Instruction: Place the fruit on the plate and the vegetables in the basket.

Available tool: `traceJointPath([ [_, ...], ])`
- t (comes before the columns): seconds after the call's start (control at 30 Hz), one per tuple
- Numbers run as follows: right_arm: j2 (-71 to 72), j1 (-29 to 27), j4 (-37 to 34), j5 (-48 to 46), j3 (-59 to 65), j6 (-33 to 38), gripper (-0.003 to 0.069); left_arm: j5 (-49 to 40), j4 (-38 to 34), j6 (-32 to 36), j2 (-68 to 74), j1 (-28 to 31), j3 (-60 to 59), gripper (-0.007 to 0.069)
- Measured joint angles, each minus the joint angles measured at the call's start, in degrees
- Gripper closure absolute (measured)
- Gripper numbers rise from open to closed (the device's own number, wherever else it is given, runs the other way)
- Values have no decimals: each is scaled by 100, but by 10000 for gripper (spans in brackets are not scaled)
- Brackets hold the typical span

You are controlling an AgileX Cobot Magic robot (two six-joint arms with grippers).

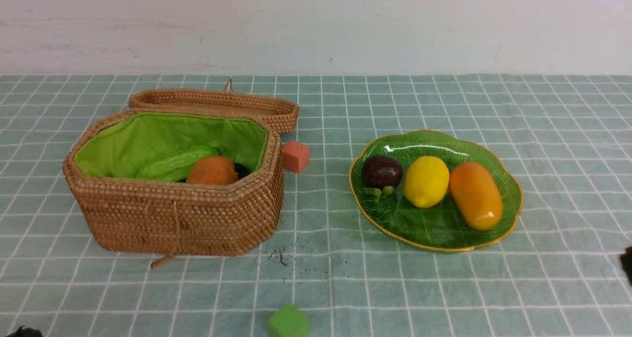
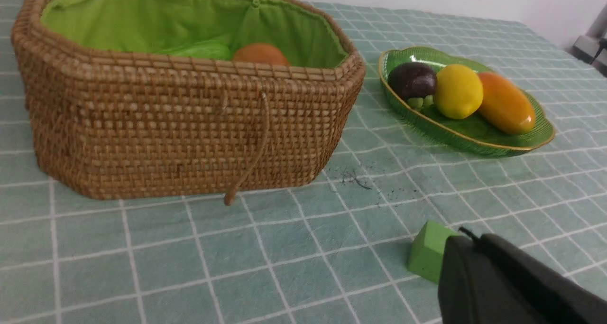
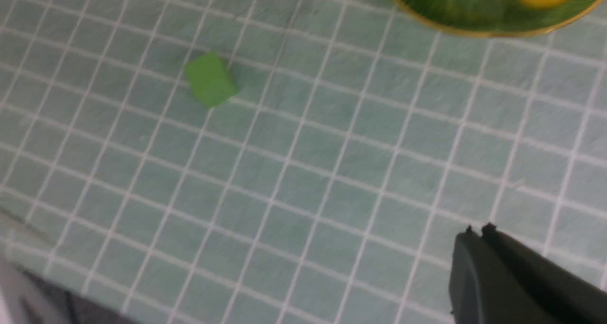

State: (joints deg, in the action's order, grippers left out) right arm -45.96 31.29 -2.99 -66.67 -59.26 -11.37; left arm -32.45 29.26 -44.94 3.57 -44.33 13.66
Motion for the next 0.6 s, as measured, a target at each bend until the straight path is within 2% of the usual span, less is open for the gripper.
traceJointPath([
  [0.07,732,-560,-112,898,822,679,677,-68,0,0,0,0,0,638],
  [0.1,814,-692,-122,1006,927,746,677,-68,0,0,0,0,0,638],
  [0.13,1403,-1174,-205,1767,1833,1137,677,-74,0,0,0,0,0,638],
  [0.23,2699,-2182,-358,3334,3593,1491,677,-92,0,0,0,0,0,637],
  [0.3,3346,-2542,-383,3892,4543,1559,677,-122,0,0,0,0,0,636],
  [0.43,4384,-2826,-395,4254,5567,1578,677,-128,-4,-4,0,0,0,634],
  [0.6,4659,-2889,-448,4350,5995,1572,678,-129,-10,-4,0,0,0,631],
])
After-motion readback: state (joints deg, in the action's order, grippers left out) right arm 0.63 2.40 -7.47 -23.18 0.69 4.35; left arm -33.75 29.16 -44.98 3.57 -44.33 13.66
